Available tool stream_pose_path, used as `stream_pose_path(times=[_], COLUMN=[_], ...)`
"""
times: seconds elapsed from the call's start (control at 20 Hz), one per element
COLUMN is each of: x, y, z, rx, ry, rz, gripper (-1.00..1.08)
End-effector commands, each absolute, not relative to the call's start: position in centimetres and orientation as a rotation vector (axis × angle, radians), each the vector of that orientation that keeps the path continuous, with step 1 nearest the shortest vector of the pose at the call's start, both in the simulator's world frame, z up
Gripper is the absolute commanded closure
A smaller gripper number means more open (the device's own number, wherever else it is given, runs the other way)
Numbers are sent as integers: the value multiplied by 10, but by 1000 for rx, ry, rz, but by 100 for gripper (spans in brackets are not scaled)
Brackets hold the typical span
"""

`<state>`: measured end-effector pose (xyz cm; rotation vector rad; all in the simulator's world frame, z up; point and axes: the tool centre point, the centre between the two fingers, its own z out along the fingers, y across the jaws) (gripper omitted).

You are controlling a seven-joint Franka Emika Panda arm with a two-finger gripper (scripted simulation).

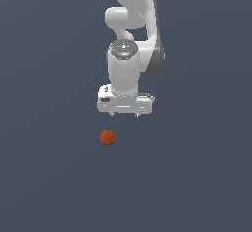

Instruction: Pick up the object and move it to a goal position.

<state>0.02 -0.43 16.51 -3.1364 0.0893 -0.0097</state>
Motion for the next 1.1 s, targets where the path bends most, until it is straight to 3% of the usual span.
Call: stream_pose_path(times=[0.0, 1.05], x=[0, 9], y=[-4, 4], z=[165, 182], rx=[-3136, -3121], ry=[89, 90], rz=[-10, -45], gripper=[-92, -92])
